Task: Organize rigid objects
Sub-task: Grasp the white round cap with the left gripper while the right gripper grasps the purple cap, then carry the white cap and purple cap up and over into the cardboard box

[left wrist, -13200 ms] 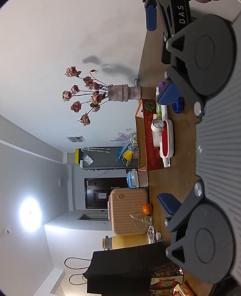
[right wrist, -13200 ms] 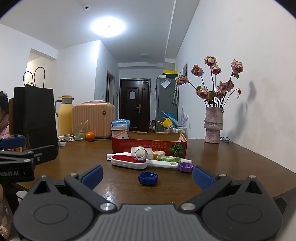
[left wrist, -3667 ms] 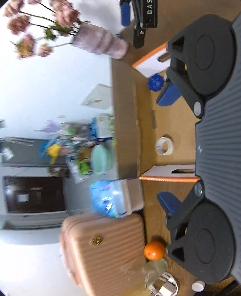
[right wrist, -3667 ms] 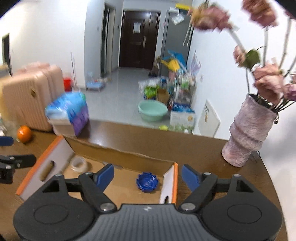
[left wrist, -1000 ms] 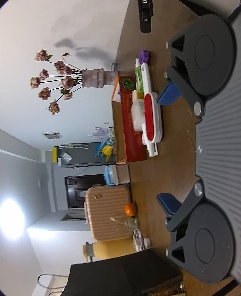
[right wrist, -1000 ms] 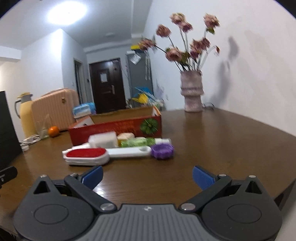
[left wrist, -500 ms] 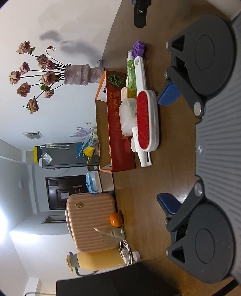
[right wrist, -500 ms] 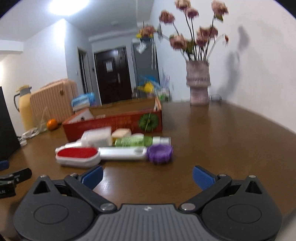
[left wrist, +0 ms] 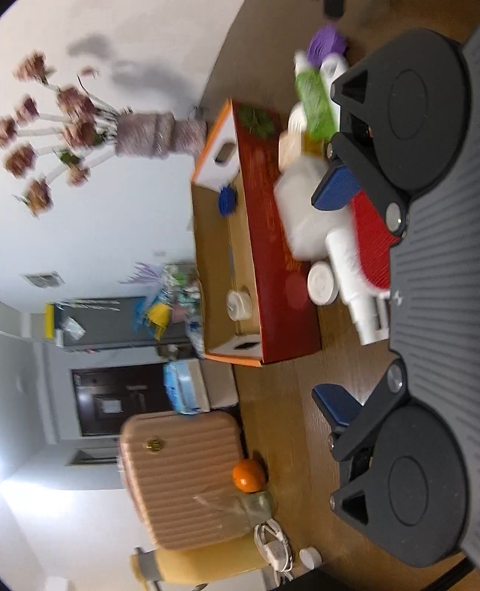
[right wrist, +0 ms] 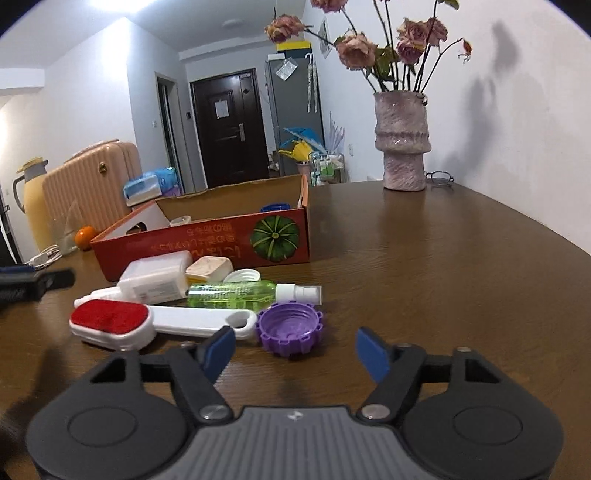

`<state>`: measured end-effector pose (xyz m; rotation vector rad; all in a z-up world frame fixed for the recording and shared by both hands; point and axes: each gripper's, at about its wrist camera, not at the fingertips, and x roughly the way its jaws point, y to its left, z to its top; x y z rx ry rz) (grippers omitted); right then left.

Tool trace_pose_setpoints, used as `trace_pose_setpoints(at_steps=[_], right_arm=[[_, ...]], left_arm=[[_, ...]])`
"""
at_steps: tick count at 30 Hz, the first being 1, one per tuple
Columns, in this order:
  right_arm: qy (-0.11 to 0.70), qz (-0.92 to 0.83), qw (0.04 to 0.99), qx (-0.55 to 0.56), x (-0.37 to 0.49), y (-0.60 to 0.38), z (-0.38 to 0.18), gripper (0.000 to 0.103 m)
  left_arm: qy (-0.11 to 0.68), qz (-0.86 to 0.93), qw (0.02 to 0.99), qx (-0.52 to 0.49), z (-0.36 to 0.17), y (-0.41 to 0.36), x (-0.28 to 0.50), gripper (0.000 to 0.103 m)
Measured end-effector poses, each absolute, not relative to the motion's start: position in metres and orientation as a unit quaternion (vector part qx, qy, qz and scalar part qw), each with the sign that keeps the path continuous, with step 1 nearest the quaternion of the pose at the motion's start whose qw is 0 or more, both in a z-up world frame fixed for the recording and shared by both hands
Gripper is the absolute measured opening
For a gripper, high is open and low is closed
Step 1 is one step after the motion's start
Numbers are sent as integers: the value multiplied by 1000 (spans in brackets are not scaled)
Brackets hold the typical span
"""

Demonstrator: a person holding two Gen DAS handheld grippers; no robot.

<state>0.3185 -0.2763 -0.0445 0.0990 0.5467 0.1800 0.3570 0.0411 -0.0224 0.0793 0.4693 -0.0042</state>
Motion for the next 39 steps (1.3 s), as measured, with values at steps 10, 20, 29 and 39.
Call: trace_pose_setpoints(at_steps=[10,20,29,39], right_arm=[[305,96,948,-7,351,-263,-48,65],[331,89,939,-16,373,-259,-58,52],[334,83,939,-16,379,-254,-61,52],[327,42,944,-23,350,-261,-61,51]], left_arm=[[323,-26,946,7,-44,65,442,69],[349,-63,935,13,-60,56,460,48],[345,-66,936,28,-59,46,456,40],[245,-5,969,44,-23,39,362,40]])
